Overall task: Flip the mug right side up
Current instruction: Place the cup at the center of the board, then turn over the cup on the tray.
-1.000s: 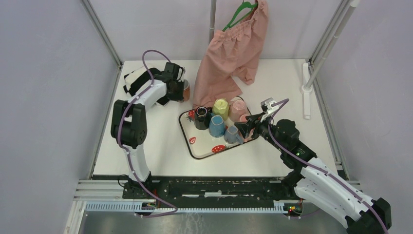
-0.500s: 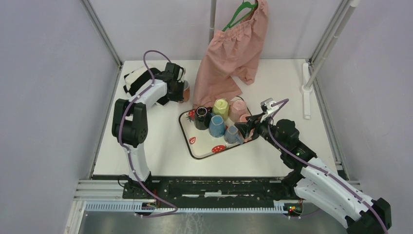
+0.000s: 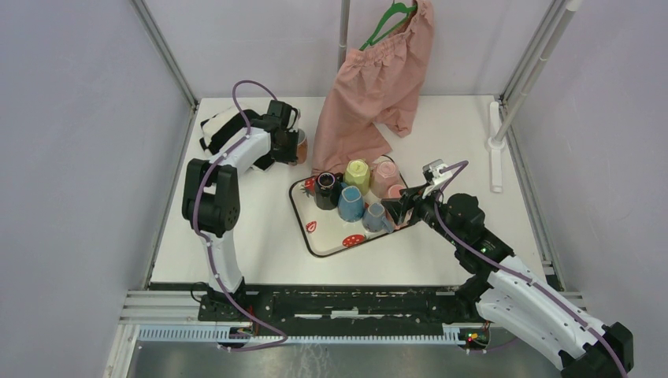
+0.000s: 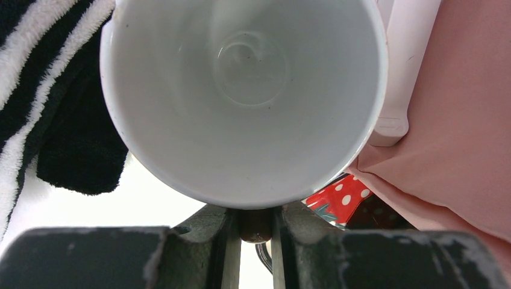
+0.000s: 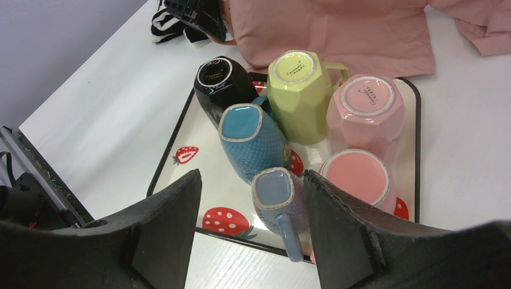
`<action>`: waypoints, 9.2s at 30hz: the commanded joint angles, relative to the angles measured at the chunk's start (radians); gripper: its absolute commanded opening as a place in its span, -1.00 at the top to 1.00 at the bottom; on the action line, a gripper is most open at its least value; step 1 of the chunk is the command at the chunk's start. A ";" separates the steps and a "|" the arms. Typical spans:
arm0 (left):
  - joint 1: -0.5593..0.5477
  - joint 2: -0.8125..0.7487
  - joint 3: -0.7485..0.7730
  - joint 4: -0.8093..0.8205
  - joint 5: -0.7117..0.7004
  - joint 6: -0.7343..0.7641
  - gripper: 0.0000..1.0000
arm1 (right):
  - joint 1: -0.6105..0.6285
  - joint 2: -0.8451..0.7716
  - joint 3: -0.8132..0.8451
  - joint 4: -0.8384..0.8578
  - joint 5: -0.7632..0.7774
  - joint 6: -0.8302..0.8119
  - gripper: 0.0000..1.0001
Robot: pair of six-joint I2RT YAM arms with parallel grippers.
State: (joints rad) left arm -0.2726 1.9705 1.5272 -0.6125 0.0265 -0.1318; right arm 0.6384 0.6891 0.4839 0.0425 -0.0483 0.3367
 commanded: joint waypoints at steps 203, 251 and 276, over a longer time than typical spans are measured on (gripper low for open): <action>-0.219 -1.047 -0.528 0.554 0.490 -0.306 -0.99 | 0.003 0.165 0.217 0.685 -0.222 0.257 1.00; -0.488 -0.882 -0.444 0.928 0.632 -0.372 0.09 | 0.004 0.297 0.213 1.162 -0.434 0.547 1.00; -0.498 -0.848 -0.488 1.160 0.589 -0.528 0.49 | 0.006 0.305 0.193 1.195 -0.441 0.567 1.00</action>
State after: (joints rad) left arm -0.7624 1.1160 1.0252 0.4370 0.6308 -0.6136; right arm 0.6403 1.0077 0.6506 1.1458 -0.4740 0.8936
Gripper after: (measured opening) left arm 0.287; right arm 0.228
